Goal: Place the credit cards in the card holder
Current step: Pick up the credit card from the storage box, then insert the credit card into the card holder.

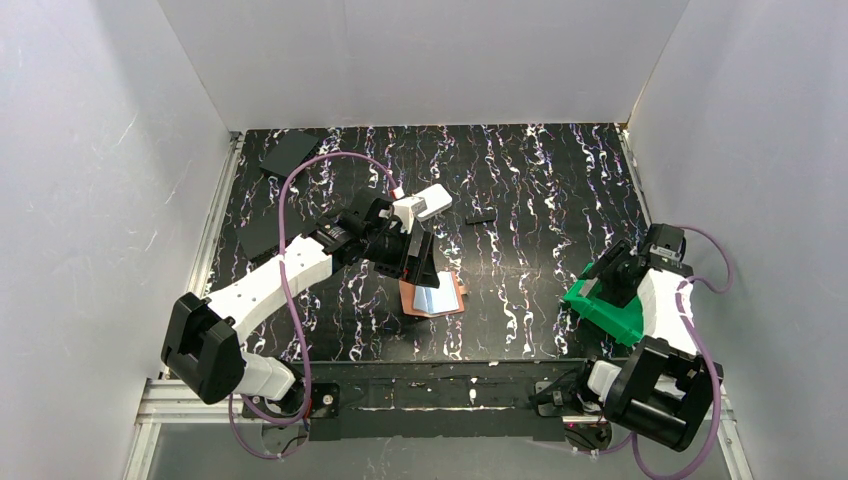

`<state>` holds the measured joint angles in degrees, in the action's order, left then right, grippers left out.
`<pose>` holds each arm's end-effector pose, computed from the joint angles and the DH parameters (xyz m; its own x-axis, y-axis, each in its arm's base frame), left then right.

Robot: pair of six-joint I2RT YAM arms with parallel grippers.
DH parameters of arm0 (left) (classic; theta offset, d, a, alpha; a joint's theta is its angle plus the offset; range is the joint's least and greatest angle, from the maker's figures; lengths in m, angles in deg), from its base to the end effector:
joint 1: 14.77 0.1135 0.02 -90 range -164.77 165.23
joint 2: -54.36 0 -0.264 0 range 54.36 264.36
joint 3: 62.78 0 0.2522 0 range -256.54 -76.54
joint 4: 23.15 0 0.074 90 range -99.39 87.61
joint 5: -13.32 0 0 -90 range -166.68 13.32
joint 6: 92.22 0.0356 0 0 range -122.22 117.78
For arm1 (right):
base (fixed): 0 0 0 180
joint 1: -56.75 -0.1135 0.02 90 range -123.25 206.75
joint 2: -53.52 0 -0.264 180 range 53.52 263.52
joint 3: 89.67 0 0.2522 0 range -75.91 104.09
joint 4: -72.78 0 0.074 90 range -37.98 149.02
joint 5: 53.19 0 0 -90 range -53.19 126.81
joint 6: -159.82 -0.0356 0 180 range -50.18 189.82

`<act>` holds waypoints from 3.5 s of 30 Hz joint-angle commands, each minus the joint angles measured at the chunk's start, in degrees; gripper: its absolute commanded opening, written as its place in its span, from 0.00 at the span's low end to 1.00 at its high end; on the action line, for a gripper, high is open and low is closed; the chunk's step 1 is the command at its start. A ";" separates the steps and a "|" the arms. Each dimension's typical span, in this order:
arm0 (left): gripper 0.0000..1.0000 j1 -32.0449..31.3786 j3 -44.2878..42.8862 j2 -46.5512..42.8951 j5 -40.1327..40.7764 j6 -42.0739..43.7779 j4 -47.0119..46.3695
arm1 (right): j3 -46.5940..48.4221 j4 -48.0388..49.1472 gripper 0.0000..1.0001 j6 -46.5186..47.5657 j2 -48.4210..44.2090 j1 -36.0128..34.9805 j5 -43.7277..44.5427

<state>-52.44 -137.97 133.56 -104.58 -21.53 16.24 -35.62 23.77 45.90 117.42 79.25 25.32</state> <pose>0.2263 -0.1957 0.2827 -0.7808 0.2336 -0.5794 0.5838 0.6030 -0.5437 0.1955 -0.0733 0.2142 -0.6094 0.6825 -0.4036 0.5764 0.7308 0.3655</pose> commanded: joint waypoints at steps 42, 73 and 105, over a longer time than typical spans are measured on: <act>0.96 0.06 1.31 -1.59 -1.41 0.41 -0.71 | -0.94 5.14 0.15 -2.67 -2.00 0.26 -2.01; 0.96 10.41 0.43 -4.36 -23.99 -23.24 -15.93 | 28.45 9.66 0.01 4.22 10.68 -40.46 -32.89; 0.00 10.03 4.93 -14.23 -19.49 -34.37 -29.60 | 11.92 63.62 0.08 -29.57 8.61 -51.02 -43.98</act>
<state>-41.74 -130.93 119.20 -125.58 -59.32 -13.64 -24.12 94.89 10.23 127.39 28.52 -20.01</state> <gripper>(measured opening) 0.077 0.031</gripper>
